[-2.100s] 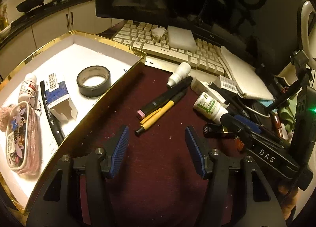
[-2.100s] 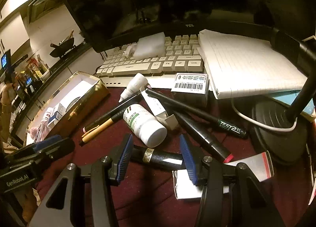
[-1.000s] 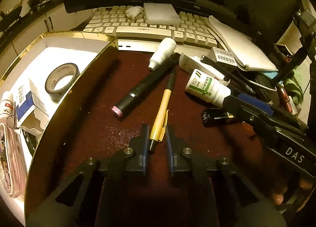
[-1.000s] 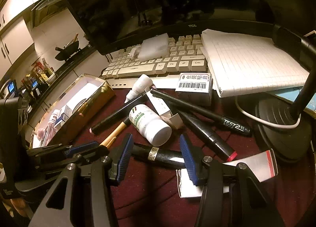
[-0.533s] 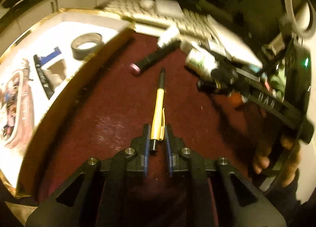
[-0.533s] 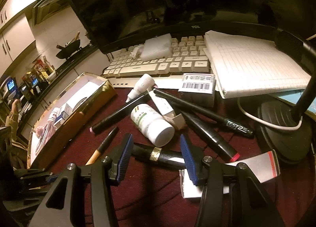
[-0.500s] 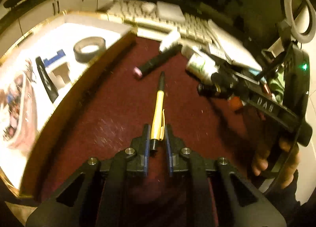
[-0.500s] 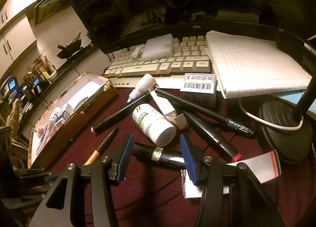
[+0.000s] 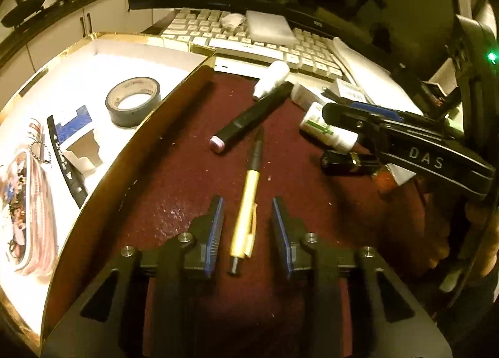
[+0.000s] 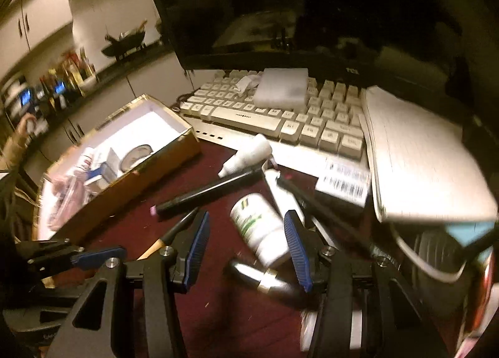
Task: Organize objects
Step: 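Grasp the white green-labelled pill bottle with the right tool while the left tool holds the pen, then carry the yellow pen in the left tool to the tray while the right tool carries the bottle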
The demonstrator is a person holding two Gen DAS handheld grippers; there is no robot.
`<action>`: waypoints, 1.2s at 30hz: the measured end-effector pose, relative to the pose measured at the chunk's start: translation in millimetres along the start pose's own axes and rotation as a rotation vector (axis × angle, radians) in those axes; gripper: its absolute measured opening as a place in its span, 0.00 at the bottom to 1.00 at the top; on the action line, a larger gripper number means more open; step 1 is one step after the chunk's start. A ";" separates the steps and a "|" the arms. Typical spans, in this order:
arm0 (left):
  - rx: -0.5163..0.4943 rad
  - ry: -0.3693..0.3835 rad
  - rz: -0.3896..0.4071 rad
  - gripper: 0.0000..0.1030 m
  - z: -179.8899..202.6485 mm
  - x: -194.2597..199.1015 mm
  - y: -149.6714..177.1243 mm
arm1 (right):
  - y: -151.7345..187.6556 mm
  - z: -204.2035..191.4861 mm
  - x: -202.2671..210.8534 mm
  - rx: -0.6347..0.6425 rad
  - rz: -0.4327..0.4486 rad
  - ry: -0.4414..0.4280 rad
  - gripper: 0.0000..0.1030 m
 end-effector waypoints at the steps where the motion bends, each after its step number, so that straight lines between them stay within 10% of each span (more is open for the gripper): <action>1: 0.003 0.007 -0.009 0.28 -1.1 -2.9 0.1 | -1.4 0.0 -4.2 0.008 -0.018 0.003 0.48; 6: -0.037 -0.024 0.007 0.13 0.5 -1.8 4.6 | 2.6 6.7 -22.6 0.024 -0.048 -0.009 0.48; 12: -0.033 -0.025 0.006 0.13 2.5 -6.6 1.0 | 11.1 7.2 -34.9 0.024 -0.056 -0.032 0.33; 36: 0.078 0.001 0.118 0.09 -25.2 42.7 18.5 | 16.6 -12.8 -35.1 0.029 -0.048 -0.145 0.33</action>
Point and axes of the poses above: each gripper's, at about its wrist camera, not at the fingertips, and x roughly against the way its jaws point, z to its right, y to its underside, the point moved 5 cm from there along -x, roughly the way its jaws point, and after that the axes turned 11 degrees about -z, right-handed, at the moved point
